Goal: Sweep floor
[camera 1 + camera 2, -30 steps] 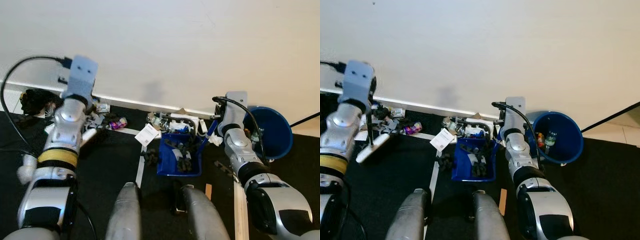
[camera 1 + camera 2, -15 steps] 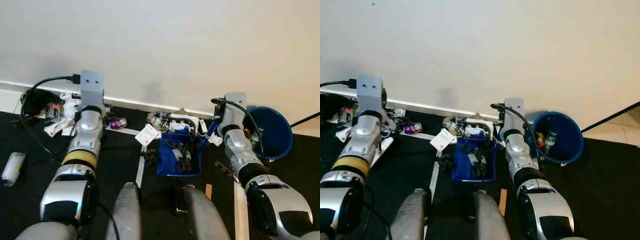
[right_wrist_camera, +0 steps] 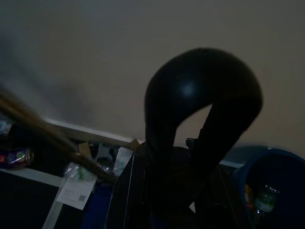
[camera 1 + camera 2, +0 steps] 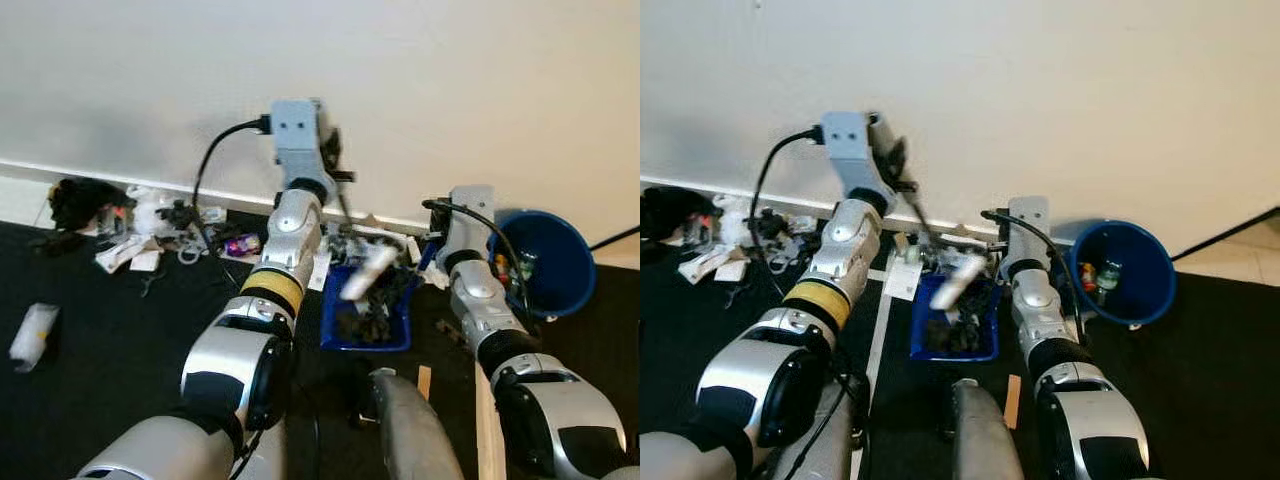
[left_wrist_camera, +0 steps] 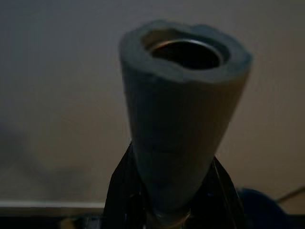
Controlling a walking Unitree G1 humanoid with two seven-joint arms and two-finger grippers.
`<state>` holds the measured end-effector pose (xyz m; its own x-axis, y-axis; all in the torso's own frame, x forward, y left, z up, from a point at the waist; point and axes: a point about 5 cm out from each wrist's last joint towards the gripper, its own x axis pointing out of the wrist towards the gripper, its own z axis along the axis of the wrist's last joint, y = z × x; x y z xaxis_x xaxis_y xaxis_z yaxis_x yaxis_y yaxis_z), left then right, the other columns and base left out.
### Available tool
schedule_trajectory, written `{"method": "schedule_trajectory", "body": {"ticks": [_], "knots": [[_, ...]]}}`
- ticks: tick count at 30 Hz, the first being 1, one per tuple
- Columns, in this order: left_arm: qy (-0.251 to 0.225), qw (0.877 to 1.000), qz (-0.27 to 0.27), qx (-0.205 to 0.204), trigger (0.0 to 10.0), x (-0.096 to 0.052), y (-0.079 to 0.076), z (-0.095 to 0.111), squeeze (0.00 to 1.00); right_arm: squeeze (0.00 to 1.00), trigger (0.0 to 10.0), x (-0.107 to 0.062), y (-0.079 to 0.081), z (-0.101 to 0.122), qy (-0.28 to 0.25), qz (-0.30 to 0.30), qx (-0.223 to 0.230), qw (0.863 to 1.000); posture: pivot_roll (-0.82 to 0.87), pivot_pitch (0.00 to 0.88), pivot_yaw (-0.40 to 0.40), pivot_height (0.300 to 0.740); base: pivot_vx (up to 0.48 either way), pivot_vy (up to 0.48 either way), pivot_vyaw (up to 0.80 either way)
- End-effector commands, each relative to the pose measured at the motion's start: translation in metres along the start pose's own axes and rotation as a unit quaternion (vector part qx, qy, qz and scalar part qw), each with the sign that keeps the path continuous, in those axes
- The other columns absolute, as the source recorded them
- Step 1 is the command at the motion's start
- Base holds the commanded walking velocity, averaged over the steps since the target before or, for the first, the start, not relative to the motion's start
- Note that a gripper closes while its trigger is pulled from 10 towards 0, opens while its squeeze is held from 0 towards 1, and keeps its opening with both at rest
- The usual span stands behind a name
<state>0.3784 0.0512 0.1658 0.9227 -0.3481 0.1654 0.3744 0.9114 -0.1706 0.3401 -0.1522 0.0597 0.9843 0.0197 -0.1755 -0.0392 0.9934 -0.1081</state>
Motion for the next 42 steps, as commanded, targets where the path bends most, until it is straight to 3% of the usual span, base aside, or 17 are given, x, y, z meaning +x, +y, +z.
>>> {"method": "schedule_trajectory", "body": {"ticks": [1,3,6,10,13,14,15,18,20,22,24,25,27,30,37,40,42], "knots": [[-0.010,0.997,-0.073,-0.039,10.0,0.007,-0.054,0.001,0.00,0.00,10.0,-0.029,0.003,-0.064,0.142,0.010,-0.010,0.990,0.05,0.283,-0.077,0.740,0.000,0.000,0.00],[-0.005,0.994,-0.100,-0.040,10.0,0.006,-0.063,-0.001,0.00,0.00,10.0,-0.030,0.003,-0.064,0.143,0.010,-0.010,0.990,0.05,0.283,-0.077,0.740,0.000,0.000,0.00],[0.040,0.979,-0.200,-0.021,10.0,-0.007,-0.086,-0.020,0.00,0.00,10.0,-0.030,0.004,-0.066,0.147,0.013,-0.008,0.989,0.06,0.269,-0.068,0.740,0.000,0.000,0.00],[0.045,0.971,-0.234,-0.023,10.0,-0.013,-0.091,-0.021,0.00,0.00,10.0,-0.030,0.005,-0.065,0.148,0.014,-0.007,0.989,0.07,0.264,-0.067,0.740,0.000,0.000,0.00],[-0.016,0.977,-0.209,-0.039,10.0,-0.006,-0.070,0.016,0.00,0.00,10.0,-0.028,0.006,-0.063,0.148,0.014,-0.006,0.989,0.08,0.251,-0.067,0.740,0.000,0.000,0.00],[-0.047,0.981,-0.175,-0.072,10.0,0.000,-0.055,0.039,0.00,0.00,10.0,-0.027,0.006,-0.062,0.147,0.014,-0.005,0.989,0.09,0.245,-0.070,0.740,0.000,0.000,0.00],[-0.047,0.981,-0.175,-0.072,10.0,0.000,-0.055,0.039,0.00,0.00,10.0,-0.027,0.006,-0.062,0.147,0.014,-0.005,0.989,0.09,0.245,-0.070,0.740,0.000,0.000,0.00],[-0.094,0.978,-0.140,-0.126,10.0,0.005,-0.029,0.077,0.00,0.00,10.0,-0.026,0.006,-0.061,0.146,0.016,-0.005,0.989,0.09,0.244,-0.072,0.740,0.000,0.000,0.00],[-0.106,0.977,-0.141,-0.119,10.0,0.004,-0.020,0.089,0.00,0.00,10.0,-0.025,0.007,-0.060,0.146,0.017,-0.005,0.989,0.10,0.234,-0.075,0.740,0.000,0.000,0.00],[-0.115,0.981,-0.149,-0.052,10.0,-0.001,0.001,0.108,0.00,0.00,10.0,-0.024,0.009,-0.058,0.144,0.019,-0.004,0.989,0.10,0.232,-0.075,0.740,0.000,0.000,0.00],[-0.095,0.982,-0.154,0.045,10.0,-0.006,0.017,0.113,0.00,0.00,10.0,-0.023,0.010,-0.057,0.143,0.020,-0.003,0.989,0.11,0.226,-0.075,0.740,0.000,0.000,0.00],[-0.095,0.982,-0.154,0.045,10.0,-0.006,0.017,0.113,0.00,0.00,10.0,-0.023,0.010,-0.057,0.143,0.020,-0.003,0.989,0.11,0.226,-0.075,0.740,0.000,0.000,0.00],[-0.055,0.975,-0.143,0.158,10.0,-0.014,0.039,0.109,0.00,0.00,10.0,-0.023,0.010,-0.057,0.143,0.020,-0.003,0.989,0.11,0.225,-0.075,0.740,0.000,0.000,0.00],[-0.035,0.954,-0.096,0.284,10.0,-0.023,0.068,0.107,0.00,0.00,10.0,-0.024,0.010,-0.058,0.144,0.021,-0.002,0.989,0.11,0.226,-0.076,0.740,0.000,0.000,0.00],[-0.021,0.942,-0.060,0.328,10.0,-0.030,0.086,0.107,0.00,0.00,10.0,-0.025,0.011,-0.060,0.146,0.021,-0.004,0.989,0.11,0.221,-0.074,0.740,0.000,0.000,0.00],[0.013,0.912,-0.064,0.406,10.0,-0.038,0.093,0.088,0.00,0.00,10.0,-0.027,0.009,-0.062,0.148,0.020,-0.004,0.989,0.11,0.223,-0.074,0.740,0.000,0.000,0.00],[0.024,0.907,-0.058,0.415,10.0,-0.041,0.096,0.075,0.00,0.00,10.0,-0.027,0.009,-0.062,0.148,0.019,-0.004,0.989,0.11,0.226,-0.073,0.740,0.000,0.000,0.00]]}}
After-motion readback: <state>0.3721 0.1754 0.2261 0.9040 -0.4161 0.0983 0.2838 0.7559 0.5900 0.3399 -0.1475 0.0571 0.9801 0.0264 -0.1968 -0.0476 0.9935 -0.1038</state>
